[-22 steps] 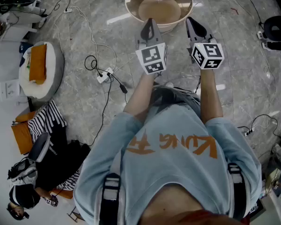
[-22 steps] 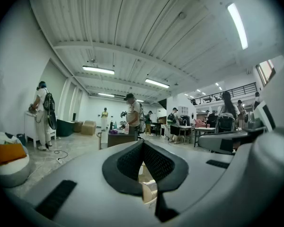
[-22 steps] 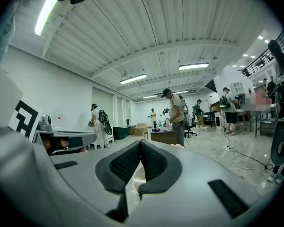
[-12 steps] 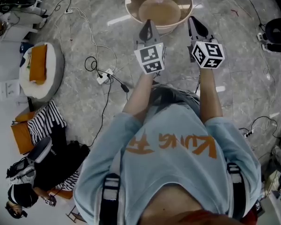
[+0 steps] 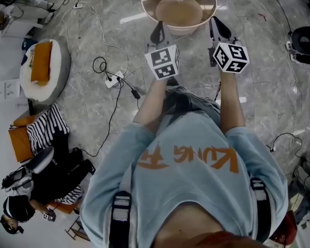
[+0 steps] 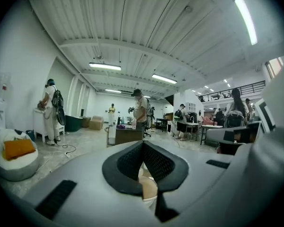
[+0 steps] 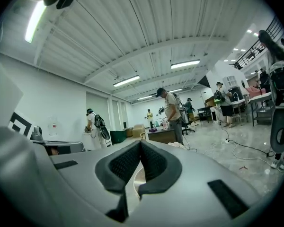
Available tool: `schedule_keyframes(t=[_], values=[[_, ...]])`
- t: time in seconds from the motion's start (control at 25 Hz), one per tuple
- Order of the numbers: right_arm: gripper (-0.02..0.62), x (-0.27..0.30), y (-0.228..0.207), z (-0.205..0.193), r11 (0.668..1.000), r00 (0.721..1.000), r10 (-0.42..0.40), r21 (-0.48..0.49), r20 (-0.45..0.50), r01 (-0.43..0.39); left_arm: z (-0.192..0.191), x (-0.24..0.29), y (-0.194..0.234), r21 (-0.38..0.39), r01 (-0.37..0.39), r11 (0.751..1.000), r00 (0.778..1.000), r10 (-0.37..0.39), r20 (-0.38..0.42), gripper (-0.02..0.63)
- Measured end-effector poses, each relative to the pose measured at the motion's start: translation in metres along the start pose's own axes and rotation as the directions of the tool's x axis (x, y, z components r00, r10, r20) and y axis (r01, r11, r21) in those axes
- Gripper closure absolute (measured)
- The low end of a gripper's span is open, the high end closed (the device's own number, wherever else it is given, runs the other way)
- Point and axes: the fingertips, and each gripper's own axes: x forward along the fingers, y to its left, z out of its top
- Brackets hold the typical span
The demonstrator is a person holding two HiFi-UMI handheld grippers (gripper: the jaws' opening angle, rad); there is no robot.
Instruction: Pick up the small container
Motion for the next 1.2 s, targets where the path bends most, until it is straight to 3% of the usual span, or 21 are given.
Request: schedule_keyframes(t=[0.36, 0.68, 0.8, 0.96, 1.2], values=[[0.583, 0.046, 0.002, 0.001, 1.000, 1.000, 0.029, -0.005, -0.009, -0.029, 0.007, 0.034, 0.031, -0.013, -0.033, 0.999, 0.999, 0.033, 0.000, 0.583], [0.583, 0.099, -0.052, 0.021, 0.997, 0.997, -0.072, -0.018, 0.033, 0.073, 0.006, 0.131, 0.023, -0.025, 0.070, 0.997, 0.998, -0.070, -0.003, 0.583], [0.583, 0.129, -0.054, 0.027, 0.997, 0.997, -0.067, -0.019, 0.038, 0.068, 0.012, 0.165, 0.027, -0.026, 0.101, 0.995, 0.995, -0.101, 0.000, 0.583], [0.583, 0.180, -0.053, 0.008, 0.999, 0.999, -0.051, 0.001, -0.003, 0.051, 0.007, 0.216, 0.048, 0.007, 0.123, 0.992, 0.992, -0.123, -0.025, 0.583], [0.583, 0.293, -0.059, -0.039, 0.997, 0.994, -0.042, 0.068, -0.097, 0.049, -0.020, 0.305, 0.112, 0.039, 0.110, 0.993, 0.986, -0.104, -0.133, 0.583]])
